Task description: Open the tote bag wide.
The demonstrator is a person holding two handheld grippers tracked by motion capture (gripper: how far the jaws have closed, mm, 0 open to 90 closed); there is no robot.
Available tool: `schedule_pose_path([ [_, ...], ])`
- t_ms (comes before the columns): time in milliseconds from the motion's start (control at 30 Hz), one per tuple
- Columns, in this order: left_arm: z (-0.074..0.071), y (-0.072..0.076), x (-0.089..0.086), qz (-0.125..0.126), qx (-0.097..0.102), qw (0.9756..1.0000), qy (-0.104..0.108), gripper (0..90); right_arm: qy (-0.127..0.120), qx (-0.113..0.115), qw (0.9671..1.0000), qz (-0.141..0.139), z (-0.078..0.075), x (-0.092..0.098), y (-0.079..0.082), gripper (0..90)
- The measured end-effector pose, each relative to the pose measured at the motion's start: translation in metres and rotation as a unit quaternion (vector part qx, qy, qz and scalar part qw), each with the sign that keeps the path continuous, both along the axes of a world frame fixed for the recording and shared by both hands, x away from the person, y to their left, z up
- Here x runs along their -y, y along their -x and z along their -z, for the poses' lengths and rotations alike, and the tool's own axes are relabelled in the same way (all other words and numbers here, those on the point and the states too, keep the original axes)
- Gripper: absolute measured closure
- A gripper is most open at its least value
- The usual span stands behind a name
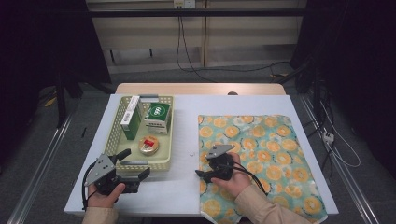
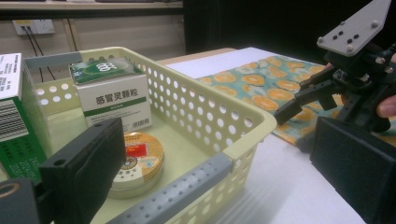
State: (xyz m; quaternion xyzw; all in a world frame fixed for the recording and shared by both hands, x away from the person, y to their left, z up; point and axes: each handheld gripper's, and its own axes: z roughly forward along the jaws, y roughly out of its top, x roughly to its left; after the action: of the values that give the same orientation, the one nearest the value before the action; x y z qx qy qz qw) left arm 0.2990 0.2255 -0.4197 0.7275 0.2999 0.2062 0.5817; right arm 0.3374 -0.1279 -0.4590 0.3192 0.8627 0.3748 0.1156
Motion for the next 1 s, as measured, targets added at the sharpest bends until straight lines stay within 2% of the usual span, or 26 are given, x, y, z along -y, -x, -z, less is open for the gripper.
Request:
schedule_pose_path([
  [33,0.0,0.0,0.0,-0.001,0.0,1.0,0.0,3.4,0.0,0.0,1.0,0.0,0.0,0.0,0.0,38.7],
  [67,0.0,0.0,0.0,-0.001,0.0,1.0,-0.001,3.4,-0.001,0.001,1.0,0.005,-0.001,0.003,-0.002,47.2],
  [100,0.0,0.0,0.0,-0.001,-0.001,1.0,-0.001,3.4,-0.001,0.001,1.0,0.01,-0.001,0.004,-0.002,50.9],
  [133,0.0,0.0,0.0,-0.001,0.0,1.0,-0.001,3.4,-0.001,0.001,1.0,0.01,-0.001,0.004,-0.002,50.9],
  [300,0.0,0.0,0.001,0.0,0.001,1.0,-0.002,3.4,-0.001,0.004,0.9997,0.025,-0.001,0.009,-0.006,70.5],
  [333,0.0,0.0,0.002,0.0,0.0,1.0,-0.001,3.4,-0.001,0.004,0.9997,0.025,-0.001,0.009,-0.006,70.5],
  [367,0.0,0.0,0.002,0.001,-0.001,1.0,-0.002,3.4,-0.002,0.003,0.9996,0.026,-0.002,0.01,-0.007,76.4],
  [400,0.0,0.0,0.002,0.0,0.0,1.0,-0.002,3.4,-0.005,0.0,0.9996,0.026,-0.002,0.011,-0.008,86.4],
  [433,0.0,0.0,0.002,0.001,0.002,1.0,-0.002,3.4,-0.011,-0.006,0.9996,0.023,-0.002,0.012,-0.009,89.4],
  [633,-0.001,0.0,0.001,0.0,0.003,1.0,-0.003,3.4,-0.021,-0.01,0.9993,0.029,-0.005,0.017,-0.019,90.0],
  [667,-0.001,0.0,0.001,-0.001,0.003,1.0,-0.003,3.4,-0.035,-0.014,0.9987,0.035,-0.011,0.021,-0.026,90.0],
  [700,-0.001,0.0,0.001,0.0,0.003,1.0,-0.004,3.4,-0.035,-0.014,0.9987,0.035,-0.011,0.021,-0.026,90.0],
  [800,-0.001,0.0,0.001,-0.002,0.003,1.0,-0.001,3.4,-0.041,-0.001,0.9981,0.047,-0.024,0.027,-0.037,90.0],
  [833,-0.001,-0.001,0.001,-0.001,0.003,1.0,-0.004,3.4,-0.045,0.005,0.9977,0.051,-0.028,0.029,-0.041,90.0],
  [867,-0.001,-0.001,0.001,-0.001,0.003,1.0,-0.004,3.4,-0.066,0.005,0.9959,0.062,-0.035,0.035,-0.05,90.0],
  [900,-0.001,-0.001,0.001,0.0,0.003,1.0,-0.005,3.4,-0.075,0.003,0.9948,0.069,-0.038,0.037,-0.054,90.0],
  [1000,-0.001,-0.001,0.002,0.001,0.002,1.0,-0.004,3.4,-0.08,0.001,0.9936,0.08,-0.039,0.042,-0.062,90.0],
])
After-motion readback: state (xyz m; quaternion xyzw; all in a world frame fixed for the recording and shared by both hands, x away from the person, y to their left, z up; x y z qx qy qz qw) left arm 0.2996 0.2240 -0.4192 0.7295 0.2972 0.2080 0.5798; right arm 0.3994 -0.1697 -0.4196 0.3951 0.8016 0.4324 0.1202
